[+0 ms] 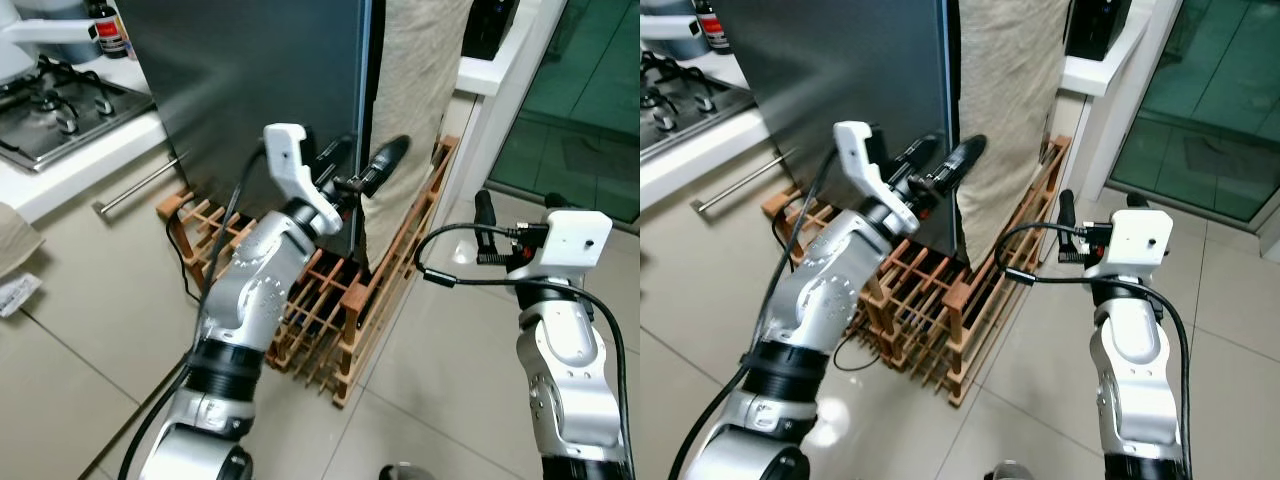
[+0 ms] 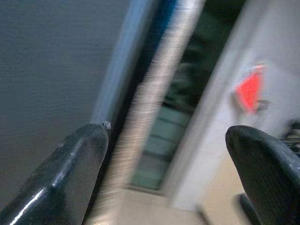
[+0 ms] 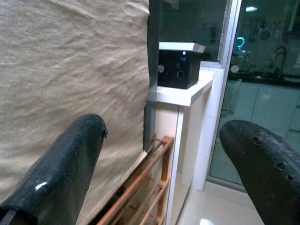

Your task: Restocking fridge

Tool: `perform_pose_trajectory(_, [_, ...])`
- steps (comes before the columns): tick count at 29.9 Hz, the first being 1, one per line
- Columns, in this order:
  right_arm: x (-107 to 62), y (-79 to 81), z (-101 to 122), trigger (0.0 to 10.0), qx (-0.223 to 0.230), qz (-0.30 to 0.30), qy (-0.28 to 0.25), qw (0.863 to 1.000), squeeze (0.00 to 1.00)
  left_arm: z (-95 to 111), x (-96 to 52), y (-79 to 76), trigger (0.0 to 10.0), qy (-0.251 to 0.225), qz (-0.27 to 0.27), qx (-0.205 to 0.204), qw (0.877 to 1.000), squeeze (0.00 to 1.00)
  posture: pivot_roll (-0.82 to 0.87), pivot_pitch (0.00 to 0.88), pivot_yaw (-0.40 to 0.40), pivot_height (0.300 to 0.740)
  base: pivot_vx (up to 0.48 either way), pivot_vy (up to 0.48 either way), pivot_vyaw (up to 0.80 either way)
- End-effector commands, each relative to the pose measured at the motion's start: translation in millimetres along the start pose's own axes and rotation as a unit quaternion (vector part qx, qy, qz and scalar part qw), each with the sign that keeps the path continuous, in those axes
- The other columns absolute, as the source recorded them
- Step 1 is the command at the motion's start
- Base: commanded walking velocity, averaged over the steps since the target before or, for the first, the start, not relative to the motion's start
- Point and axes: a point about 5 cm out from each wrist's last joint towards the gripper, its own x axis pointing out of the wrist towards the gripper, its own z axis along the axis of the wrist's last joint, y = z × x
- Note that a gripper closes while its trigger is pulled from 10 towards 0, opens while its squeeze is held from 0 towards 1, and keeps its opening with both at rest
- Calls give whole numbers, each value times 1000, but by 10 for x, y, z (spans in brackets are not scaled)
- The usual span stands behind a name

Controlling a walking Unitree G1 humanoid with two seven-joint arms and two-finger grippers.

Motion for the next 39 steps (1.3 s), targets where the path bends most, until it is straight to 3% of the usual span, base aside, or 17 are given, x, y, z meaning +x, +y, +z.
perform_pose_trajectory(1, [13, -1, 10, 10000, -1, -4, -5, 1000, 0, 12, -27, 33, 10000, -1, 20, 18, 1000, 0, -160, 0, 49, 740, 0, 0, 0])
perform_pose_trajectory(2, [24, 10, 5, 10000, 1, -4, -6, 1000, 0, -28, -64, 88, 10000, 7, 45, 42, 998, 0, -155, 0, 47, 740, 0, 0, 0])
perform_pose_trajectory(3, [49, 42, -6, 10000, 3, 0, -7, 1000, 0, -154, -177, 299, 10000, 34, 125, 84, 988, 0, -146, 0, 44, 740, 0, 0, 0])
perform_pose_trajectory(4, [49, 42, -6, 10000, 3, 0, -7, 1000, 0, -154, -177, 299, 10000, 34, 125, 84, 988, 0, -146, 0, 44, 740, 0, 0, 0])
perform_pose_trajectory(5, [62, 58, -19, 10000, 3, 2, -7, 1000, 0, -218, -257, 466, 10000, 54, 181, 112, 976, 0, -142, 0, 45, 740, 0, 0, 0])
perform_pose_trajectory(7, [64, 59, -25, 10000, 3, 3, -7, 1000, 0, -231, -282, 522, 10000, 61, 199, 124, 970, 0, -142, 0, 45, 740, 0, 0, 0])
perform_pose_trajectory(8, [65, 56, -35, 10000, 3, 1, -7, 1000, 0, -214, -350, 646, 10000, 59, 240, 129, 960, 0, -146, 0, 48, 740, 0, 0, 0])
perform_pose_trajectory(10, [63, 53, -38, 10000, 5, 0, -8, 1000, 0, -179, -386, 690, 10000, 50, 253, 139, 956, 0, -147, 0, 48, 740, 0, 0, 0])
perform_pose_trajectory(13, [47, 23, -56, 10000, 27, -16, -15, 999, 0, 6, -529, 721, 10000, 1, 270, 215, 939, 0, -144, 0, 47, 740, 0, 0, 0])
perform_pose_trajectory(15, [43, 14, -70, 10000, 28, -18, -16, 999, 0, 4, -552, 731, 10000, -1, 281, 219, 934, 0, -143, 0, 46, 740, 0, 0, 0])
perform_pose_trajectory(17, [36, -22, -136, 10000, 30, -22, -5, 999, 0, -11, -649, 828, 10000, 1, 330, 203, 922, 0, -143, 0, 49, 740, 0, 0, 0])
perform_pose_trajectory(25, [17, -61, -204, 10000, 35, -26, 6, 999, 0, -123, -740, 797, 10000, 28, 309, 208, 928, 0, -143, 0, 49, 740, 0, 0, 0])
perform_pose_trajectory(34, [188, 194, -167, 10000, 29, 30, -6, 999, 0, -77, -632, 880, 10000, 15, 317, 190, 929, 0, -105, 0, -7, 740, 0, 0, 0])
perform_pose_trajectory(39, [234, 245, -186, 10000, 38, 33, -3, 999, 0, -54, -544, 875, 10000, 15, 284, 187, 941, 0, -110, 0, -23, 740, 0, 0, 0])
